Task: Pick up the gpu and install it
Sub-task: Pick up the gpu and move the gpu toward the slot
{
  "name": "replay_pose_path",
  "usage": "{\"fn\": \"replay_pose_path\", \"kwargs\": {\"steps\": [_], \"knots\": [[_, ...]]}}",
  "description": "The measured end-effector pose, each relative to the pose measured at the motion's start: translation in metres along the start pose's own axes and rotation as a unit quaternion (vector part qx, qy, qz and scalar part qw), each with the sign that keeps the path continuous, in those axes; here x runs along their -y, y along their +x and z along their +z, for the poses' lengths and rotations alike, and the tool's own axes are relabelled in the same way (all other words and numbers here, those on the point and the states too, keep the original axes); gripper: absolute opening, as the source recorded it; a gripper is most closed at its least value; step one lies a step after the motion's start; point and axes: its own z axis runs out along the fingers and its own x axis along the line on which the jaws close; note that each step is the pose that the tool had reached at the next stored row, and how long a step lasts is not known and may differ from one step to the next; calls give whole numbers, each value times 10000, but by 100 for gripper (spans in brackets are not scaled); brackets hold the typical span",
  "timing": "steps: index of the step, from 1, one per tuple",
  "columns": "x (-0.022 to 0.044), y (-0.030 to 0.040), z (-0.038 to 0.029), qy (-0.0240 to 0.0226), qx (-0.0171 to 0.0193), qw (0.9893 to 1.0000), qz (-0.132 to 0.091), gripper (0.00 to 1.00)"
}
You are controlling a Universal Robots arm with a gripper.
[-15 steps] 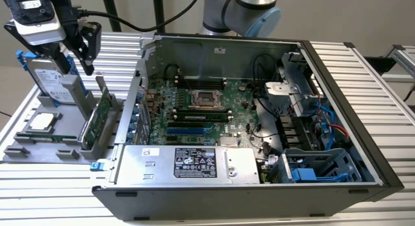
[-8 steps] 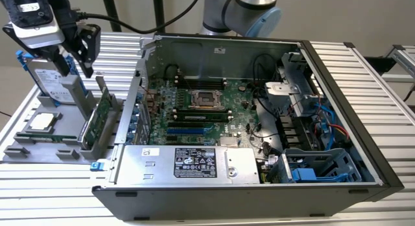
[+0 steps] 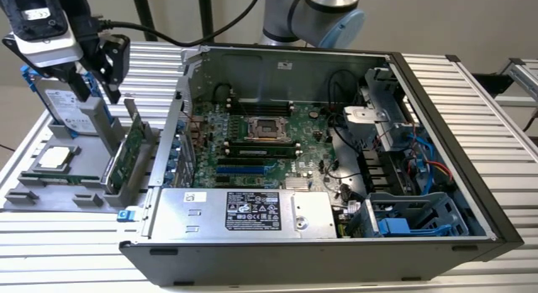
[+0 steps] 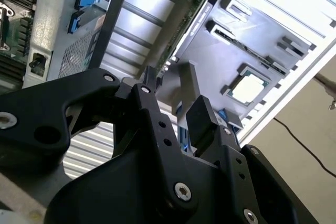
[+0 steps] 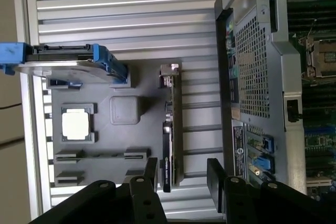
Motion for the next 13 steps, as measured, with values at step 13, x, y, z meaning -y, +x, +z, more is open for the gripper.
{"fn": "replay_pose_path", "kwargs": {"steps": [13], "knots": [[18,0,44,-1,1,10000,0,100]]}}
